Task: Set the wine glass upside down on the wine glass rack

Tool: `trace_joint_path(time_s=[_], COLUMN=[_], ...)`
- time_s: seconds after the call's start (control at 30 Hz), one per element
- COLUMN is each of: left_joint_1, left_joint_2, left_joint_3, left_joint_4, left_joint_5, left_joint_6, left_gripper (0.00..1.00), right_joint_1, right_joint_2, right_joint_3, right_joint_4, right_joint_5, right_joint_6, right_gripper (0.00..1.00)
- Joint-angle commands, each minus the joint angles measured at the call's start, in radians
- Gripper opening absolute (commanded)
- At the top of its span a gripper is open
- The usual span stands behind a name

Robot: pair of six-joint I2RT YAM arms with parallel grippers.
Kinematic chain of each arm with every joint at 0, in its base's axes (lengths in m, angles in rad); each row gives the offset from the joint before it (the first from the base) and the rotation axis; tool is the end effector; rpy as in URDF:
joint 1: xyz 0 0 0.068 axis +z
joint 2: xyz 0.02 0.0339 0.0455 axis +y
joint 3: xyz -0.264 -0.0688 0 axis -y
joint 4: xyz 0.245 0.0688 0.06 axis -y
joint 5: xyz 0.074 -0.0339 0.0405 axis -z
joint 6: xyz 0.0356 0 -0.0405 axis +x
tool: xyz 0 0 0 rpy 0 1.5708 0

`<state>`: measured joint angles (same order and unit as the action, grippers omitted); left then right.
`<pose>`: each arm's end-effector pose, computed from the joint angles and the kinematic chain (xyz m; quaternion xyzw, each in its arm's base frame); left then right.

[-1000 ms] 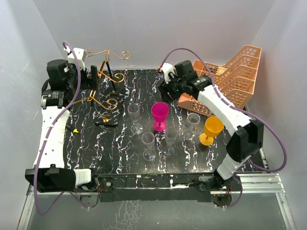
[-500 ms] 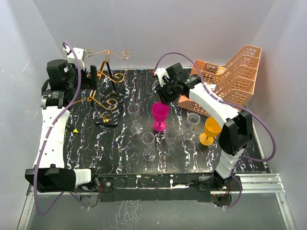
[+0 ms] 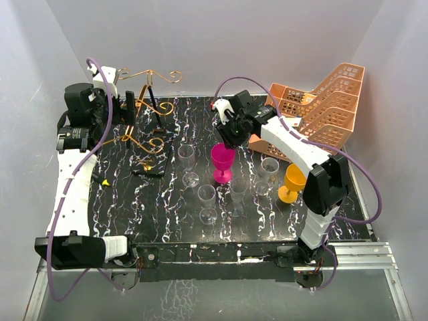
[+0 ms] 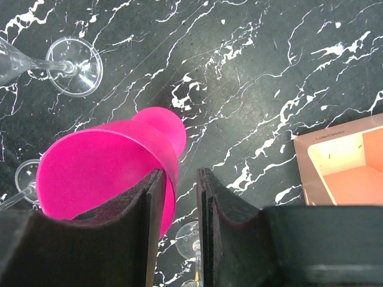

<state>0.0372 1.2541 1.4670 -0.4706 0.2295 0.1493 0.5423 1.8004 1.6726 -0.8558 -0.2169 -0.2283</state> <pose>0.2698 0.0019 0.4471 0.1139 0.7817 -0.0338 0.6122 0.3309 0.2084 0.3083 -0.3867 0.8700 0.1473 0.2680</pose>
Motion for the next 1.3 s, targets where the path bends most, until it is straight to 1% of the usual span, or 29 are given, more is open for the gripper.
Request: trace_joint_path(time_s=[0.0,0.17,0.23,0.3,0.37,0.47,0.63,0.73,0.83,0.93,1.0,1.07,1.17,1.2,1.27], left_joint_1=[0.000,-0.001,0.000,-0.001,0.000,0.002,0.004,0.004,0.004,0.004,0.004,0.005,0.003,-0.001,-0.011], left_joint_2=[-0.041,-0.040,-0.040,-0.039,-0.030,-0.015,-0.006,-0.013,0.011,0.033,0.044,0.058,0.070,0.073,0.086], left_joint_3=[0.013,0.012,0.008,0.006,0.016,0.035,0.066,0.083,0.141,0.182,0.196,0.210,0.194,0.182,0.165], left_joint_4=[0.026,0.026,0.028,0.028,0.015,0.006,-0.005,0.019,0.022,0.046,0.072,0.093,0.156,0.198,0.249], left_joint_5=[0.005,0.007,0.007,0.014,0.044,0.071,0.122,0.205,0.288,0.373,0.409,0.440,0.531,0.553,0.582], left_joint_6=[0.009,0.009,0.009,0.006,-0.007,-0.049,-0.087,-0.132,-0.200,-0.253,-0.307,-0.361,-0.434,-0.465,-0.521], left_gripper=[0.91,0.92,0.92,0.94,0.97,0.97,0.97,0.97,0.97,0.97,0.97,0.97,0.96,0.95,0.95], right_joint_1=[0.003,0.005,0.005,0.004,0.003,-0.002,-0.069,-0.131,-0.169,-0.184,-0.187,-0.186,-0.187,-0.186,-0.186], right_joint_2=[0.009,0.007,0.010,0.016,0.019,0.014,-0.013,-0.020,-0.027,-0.047,-0.091,-0.141,-0.242,-0.246,-0.229], right_joint_3=[0.023,0.023,0.023,0.025,0.034,0.064,0.187,0.291,0.402,0.460,0.463,0.433,0.340,0.347,0.412], right_joint_4=[0.007,-0.008,-0.010,-0.014,-0.019,-0.016,-0.012,-0.008,-0.001,0.050,0.115,0.206,0.381,0.402,0.385], right_joint_5=[-0.014,-0.018,-0.016,-0.024,-0.031,-0.024,-0.068,-0.122,-0.145,-0.132,-0.119,-0.107,-0.098,-0.100,-0.122], right_joint_6=[0.007,-0.001,-0.007,-0.014,-0.024,-0.042,-0.049,-0.040,-0.026,0.003,0.031,0.057,0.109,0.128,0.156], right_gripper=[0.32,0.31,0.28,0.24,0.17,0.09,0.08,0.08,0.08,0.08,0.08,0.08,0.08,0.08,0.08])
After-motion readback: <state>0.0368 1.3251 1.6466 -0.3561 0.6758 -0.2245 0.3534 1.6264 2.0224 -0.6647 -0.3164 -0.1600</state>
